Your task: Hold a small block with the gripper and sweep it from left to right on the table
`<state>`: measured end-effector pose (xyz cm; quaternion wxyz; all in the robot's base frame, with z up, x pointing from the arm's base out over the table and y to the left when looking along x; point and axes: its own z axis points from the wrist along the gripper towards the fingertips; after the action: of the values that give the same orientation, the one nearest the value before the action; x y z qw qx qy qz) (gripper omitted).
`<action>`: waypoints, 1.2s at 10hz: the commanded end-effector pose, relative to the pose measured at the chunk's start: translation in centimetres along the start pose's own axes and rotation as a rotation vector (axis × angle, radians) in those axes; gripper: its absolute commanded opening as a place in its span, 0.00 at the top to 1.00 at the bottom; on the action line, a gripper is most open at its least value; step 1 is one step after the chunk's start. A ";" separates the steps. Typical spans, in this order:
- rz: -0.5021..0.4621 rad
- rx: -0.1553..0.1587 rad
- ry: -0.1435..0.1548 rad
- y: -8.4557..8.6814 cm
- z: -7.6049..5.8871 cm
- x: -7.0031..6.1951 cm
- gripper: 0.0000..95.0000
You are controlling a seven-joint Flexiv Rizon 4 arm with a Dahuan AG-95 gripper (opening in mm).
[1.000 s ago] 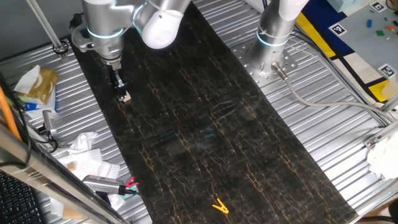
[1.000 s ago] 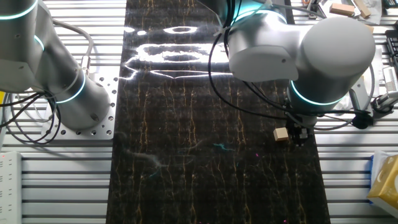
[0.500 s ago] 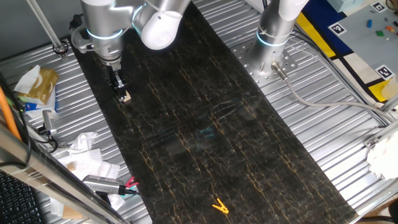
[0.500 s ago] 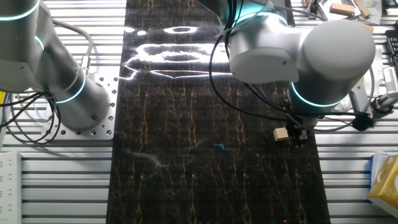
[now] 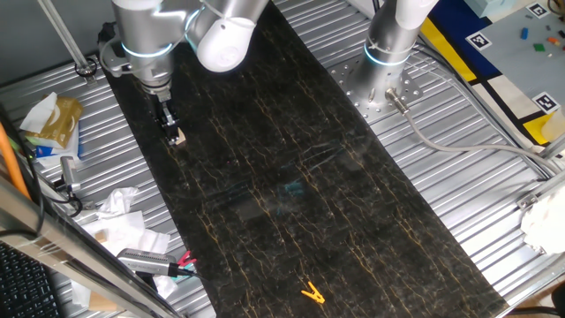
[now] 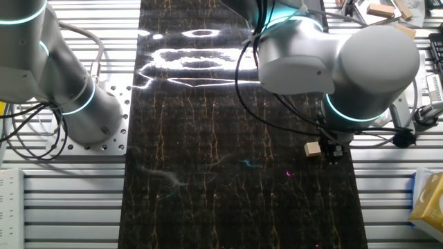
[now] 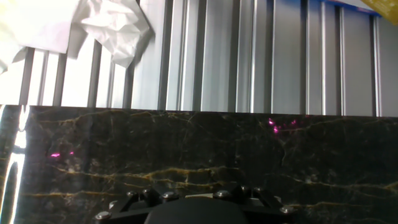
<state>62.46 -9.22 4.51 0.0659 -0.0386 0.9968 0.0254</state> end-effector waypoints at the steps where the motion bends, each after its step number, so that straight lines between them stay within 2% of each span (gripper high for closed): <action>1: 0.003 0.000 0.009 0.1 0.2 -0.1 0.40; 7: 0.024 0.001 0.018 1.0 1.0 -0.5 0.40; 12: 0.027 -0.002 0.016 1.1 1.1 -0.5 0.40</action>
<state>63.03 -8.08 3.51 0.0577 -0.0253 0.9976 0.0272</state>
